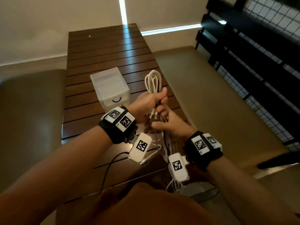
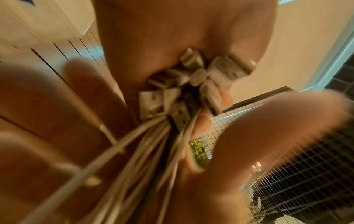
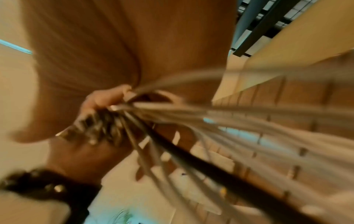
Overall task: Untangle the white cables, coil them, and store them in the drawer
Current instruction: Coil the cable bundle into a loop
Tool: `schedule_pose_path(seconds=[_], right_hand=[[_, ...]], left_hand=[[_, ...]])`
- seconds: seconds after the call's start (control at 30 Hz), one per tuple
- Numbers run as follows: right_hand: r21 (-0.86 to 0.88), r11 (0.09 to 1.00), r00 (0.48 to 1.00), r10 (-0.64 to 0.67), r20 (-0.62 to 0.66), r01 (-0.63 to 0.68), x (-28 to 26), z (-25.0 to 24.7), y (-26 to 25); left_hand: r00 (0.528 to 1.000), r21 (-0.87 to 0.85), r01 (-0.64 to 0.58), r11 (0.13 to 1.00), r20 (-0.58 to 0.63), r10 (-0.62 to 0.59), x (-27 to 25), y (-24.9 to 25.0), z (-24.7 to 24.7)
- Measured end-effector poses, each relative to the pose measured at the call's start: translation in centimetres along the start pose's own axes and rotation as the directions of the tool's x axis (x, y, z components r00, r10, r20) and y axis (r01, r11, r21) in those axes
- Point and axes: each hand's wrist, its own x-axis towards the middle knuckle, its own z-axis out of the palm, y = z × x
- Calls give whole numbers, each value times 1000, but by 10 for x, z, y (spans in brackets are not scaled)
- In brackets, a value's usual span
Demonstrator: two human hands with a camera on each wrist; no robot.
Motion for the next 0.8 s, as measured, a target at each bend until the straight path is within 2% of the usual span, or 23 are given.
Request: schedule_pose_path(seconds=[0.07,0.1,0.23,0.37,0.47,0.53,0.57,0.63,0.67,0.7,0.73,0.8], right_hand=[[26,987,987,157,18,-157,-23,-3,27],[-20,971,971,239,30,-238,-32,-9,38],[-184,870,889,446,-101,-458,-63,-66,57],[-463,668,804,559,-203,-582,-82,-105,46],[-482,587,752,586,-301,-651,-94,-120,47],[-486,585,760,521,-389,-650,-104,-122,48],[-484,571,748,472,-466,-663,-108,-123,49],[-496,456,673,465,-576,-739,-117,-130,53],[-509,388,640,499,-585,-768,-121,-137,60],[-495,365,613,544,-573,-788,-127,-141,65],[-458,394,603,572,-557,-797,-133,-149,77],[-327,484,574,552,-605,-811,-148,-159,96]], left_hand=[[1000,-35,-20,999,19,20,9,2,8],[999,-44,-44,998,1,45,12,5,8],[998,-116,-25,993,-62,18,30,5,20],[999,-91,-26,996,-46,22,42,-6,46],[1000,-102,-17,995,7,18,47,-14,63],[1000,-110,-7,994,17,9,49,-20,75],[1000,-104,-3,995,27,6,50,-23,82],[998,-78,-1,997,60,5,50,-26,99],[997,-70,-2,998,74,8,49,-25,107],[996,-68,-6,998,85,12,48,-23,115],[995,-66,-12,998,99,18,48,-21,123],[992,-41,-37,998,120,42,47,-15,138]])
